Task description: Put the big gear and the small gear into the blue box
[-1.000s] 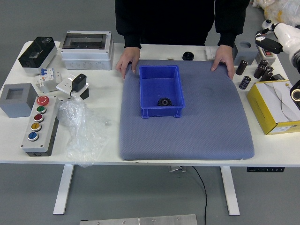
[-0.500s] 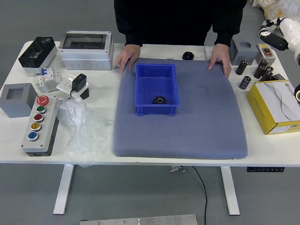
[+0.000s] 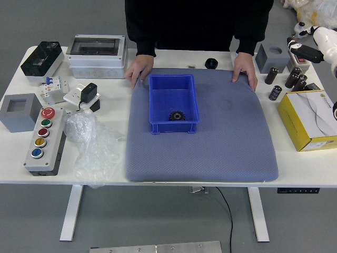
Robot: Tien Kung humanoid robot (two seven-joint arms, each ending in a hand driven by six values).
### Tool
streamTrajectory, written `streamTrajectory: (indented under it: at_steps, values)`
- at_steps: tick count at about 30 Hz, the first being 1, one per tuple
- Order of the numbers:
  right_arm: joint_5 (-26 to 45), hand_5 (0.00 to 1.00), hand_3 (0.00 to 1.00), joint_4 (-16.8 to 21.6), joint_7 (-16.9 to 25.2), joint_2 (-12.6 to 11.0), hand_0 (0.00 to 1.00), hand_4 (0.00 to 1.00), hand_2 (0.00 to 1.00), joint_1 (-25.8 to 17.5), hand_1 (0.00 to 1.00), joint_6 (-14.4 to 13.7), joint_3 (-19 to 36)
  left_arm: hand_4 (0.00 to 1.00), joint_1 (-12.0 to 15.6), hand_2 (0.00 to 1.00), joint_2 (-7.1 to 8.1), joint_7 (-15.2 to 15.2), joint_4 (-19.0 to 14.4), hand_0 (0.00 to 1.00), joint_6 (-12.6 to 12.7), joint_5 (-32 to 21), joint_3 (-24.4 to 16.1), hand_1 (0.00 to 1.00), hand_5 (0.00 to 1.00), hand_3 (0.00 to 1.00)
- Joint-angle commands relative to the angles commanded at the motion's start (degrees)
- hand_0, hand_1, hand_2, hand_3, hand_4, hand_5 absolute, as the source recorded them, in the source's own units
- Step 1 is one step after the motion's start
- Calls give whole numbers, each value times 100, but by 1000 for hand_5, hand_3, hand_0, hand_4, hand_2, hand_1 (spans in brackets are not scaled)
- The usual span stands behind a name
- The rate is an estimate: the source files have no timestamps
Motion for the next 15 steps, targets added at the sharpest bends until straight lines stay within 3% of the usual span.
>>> streamTrajectory:
  at_steps: [1,15]
  values:
    - [-1,998,842,9,-3,-6,938,563,883,-8,867,2,-3,614,-3,840,1,0,0,867,0,-1,8,849,373,805]
    - [-48,998,831,53,-2,-11,939,588,871,-58,862,-2,103,614,-3,840,31,0,1,867,1,13,9,849,371,805]
